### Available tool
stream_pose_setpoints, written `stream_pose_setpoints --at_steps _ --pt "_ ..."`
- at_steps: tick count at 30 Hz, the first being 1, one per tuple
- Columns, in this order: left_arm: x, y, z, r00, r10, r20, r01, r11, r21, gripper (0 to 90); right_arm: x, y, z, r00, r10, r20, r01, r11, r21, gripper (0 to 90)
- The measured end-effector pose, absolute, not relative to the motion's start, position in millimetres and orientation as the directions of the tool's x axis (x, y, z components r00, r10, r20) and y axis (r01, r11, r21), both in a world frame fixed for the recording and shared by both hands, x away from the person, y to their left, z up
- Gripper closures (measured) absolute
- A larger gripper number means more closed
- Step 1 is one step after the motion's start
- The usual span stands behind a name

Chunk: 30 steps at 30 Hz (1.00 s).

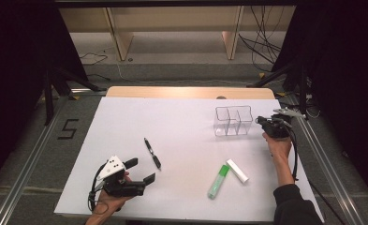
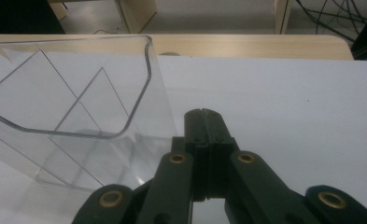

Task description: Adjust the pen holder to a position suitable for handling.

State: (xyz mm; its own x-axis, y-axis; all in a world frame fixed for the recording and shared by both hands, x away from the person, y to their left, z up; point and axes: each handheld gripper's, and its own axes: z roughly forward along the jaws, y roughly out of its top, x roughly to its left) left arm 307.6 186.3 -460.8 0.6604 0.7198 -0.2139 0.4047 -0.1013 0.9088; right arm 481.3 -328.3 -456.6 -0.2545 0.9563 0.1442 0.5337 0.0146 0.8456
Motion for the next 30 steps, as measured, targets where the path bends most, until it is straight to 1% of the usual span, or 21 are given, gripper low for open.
stream_pose_setpoints --at_steps 10,25,30 --pt "308 186 -461 0.66 0.72 -0.214 0.405 -0.101 0.909 7.8 488 -320 -466 -0.322 0.933 0.159 0.555 0.05 0.83 90.0" --pt "308 185 -461 0.659 0.72 -0.216 0.405 -0.098 0.909 7.9 491 -309 -467 -0.353 0.924 0.147 0.556 0.081 0.827 90.0" --pt "309 185 -461 0.66 0.719 -0.217 0.404 -0.097 0.909 7.8 493 -298 -467 -0.371 0.917 0.148 0.552 0.09 0.829 90.0"
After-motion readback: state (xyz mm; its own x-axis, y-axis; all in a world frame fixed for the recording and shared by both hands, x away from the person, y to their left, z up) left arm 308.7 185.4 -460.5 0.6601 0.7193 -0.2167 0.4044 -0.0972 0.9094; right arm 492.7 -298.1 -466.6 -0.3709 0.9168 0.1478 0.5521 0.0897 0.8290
